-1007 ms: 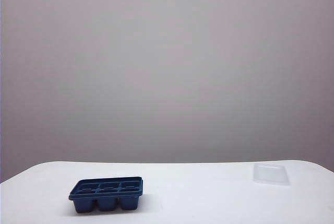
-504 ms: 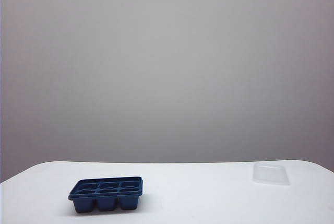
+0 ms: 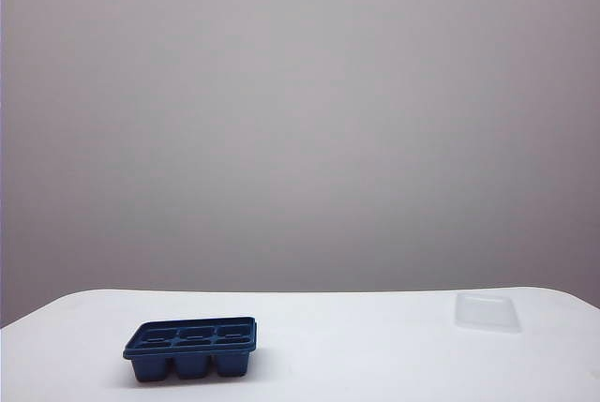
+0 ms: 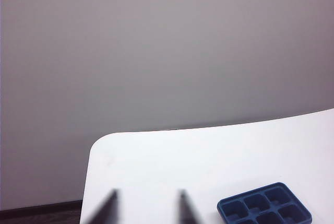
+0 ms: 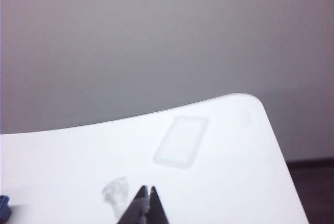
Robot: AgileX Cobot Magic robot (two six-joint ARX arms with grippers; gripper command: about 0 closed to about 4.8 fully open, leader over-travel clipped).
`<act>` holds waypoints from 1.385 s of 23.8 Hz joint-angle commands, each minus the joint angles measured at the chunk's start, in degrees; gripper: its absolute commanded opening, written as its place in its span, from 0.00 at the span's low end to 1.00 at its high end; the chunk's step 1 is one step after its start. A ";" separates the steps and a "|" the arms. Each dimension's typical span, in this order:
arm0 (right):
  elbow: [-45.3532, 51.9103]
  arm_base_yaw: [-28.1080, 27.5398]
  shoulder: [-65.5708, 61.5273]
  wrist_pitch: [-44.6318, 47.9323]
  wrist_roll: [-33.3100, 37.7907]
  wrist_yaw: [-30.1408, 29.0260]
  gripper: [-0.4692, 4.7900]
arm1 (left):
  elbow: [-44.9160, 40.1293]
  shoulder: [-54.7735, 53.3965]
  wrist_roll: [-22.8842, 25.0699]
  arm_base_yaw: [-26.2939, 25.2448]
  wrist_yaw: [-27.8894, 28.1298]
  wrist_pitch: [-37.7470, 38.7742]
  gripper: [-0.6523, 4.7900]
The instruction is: Pick up the ice cube tray, remove its lid, and then place both the tray and the lid back on the table.
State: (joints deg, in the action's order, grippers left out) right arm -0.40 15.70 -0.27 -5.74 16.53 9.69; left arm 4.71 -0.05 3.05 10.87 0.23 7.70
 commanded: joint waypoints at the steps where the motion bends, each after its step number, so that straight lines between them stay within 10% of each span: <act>1: 0.35 0.07 0.22 -2.05 0.04 2.99 0.08 | -0.33 0.02 0.15 -0.11 0.24 -1.25 0.19; 33: 0.35 0.09 0.15 -3.06 -1.99 5.62 0.08 | -4.35 0.00 -1.99 -0.09 1.46 2.93 0.17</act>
State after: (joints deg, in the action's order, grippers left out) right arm -0.40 15.70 -0.12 -8.91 14.66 15.25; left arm 0.54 -0.08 1.41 10.79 1.74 10.33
